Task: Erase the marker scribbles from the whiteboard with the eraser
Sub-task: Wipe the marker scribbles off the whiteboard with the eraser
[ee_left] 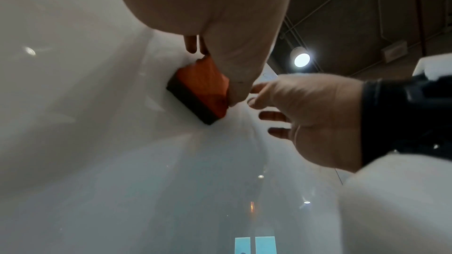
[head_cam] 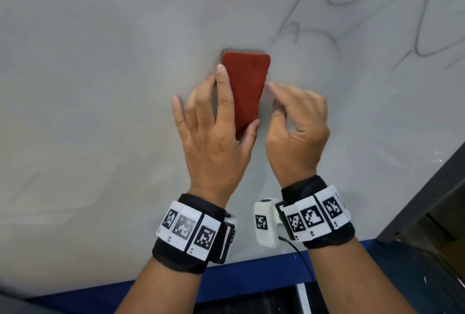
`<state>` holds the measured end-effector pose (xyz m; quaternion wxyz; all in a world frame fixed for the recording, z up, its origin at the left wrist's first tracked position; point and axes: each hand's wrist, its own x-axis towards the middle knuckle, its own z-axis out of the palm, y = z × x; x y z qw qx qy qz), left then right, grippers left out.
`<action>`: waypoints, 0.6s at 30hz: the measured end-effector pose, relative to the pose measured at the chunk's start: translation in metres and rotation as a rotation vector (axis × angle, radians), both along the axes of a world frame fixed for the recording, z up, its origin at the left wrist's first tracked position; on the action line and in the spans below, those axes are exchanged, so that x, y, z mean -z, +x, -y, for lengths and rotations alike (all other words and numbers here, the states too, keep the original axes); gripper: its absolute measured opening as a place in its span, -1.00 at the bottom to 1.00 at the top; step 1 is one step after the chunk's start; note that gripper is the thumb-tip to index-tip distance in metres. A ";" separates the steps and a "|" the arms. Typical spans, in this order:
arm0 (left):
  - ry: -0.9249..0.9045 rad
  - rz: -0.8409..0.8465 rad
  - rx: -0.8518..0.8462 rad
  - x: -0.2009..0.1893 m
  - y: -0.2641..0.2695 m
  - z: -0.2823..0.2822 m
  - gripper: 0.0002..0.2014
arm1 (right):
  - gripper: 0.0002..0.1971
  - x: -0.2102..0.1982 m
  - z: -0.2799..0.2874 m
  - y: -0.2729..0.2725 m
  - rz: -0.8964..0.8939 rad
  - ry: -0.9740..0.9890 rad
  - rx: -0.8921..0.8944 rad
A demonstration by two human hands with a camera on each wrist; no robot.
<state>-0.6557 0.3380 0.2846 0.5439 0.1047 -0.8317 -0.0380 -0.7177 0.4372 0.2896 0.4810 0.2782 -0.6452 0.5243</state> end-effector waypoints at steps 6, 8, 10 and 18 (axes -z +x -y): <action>0.045 -0.166 -0.065 -0.012 0.003 0.008 -0.30 | -0.44 0.009 -0.029 -0.025 0.208 0.004 0.196; 0.099 -0.227 -0.086 -0.020 0.003 0.012 -0.33 | -0.32 0.014 -0.028 -0.025 0.232 0.098 0.206; 0.133 -0.254 -0.096 -0.025 0.001 0.010 -0.34 | -0.25 0.017 -0.025 -0.024 0.247 0.158 0.196; 0.009 -0.204 -0.115 -0.028 -0.007 0.007 -0.36 | -0.19 0.021 -0.026 -0.026 0.262 0.187 0.172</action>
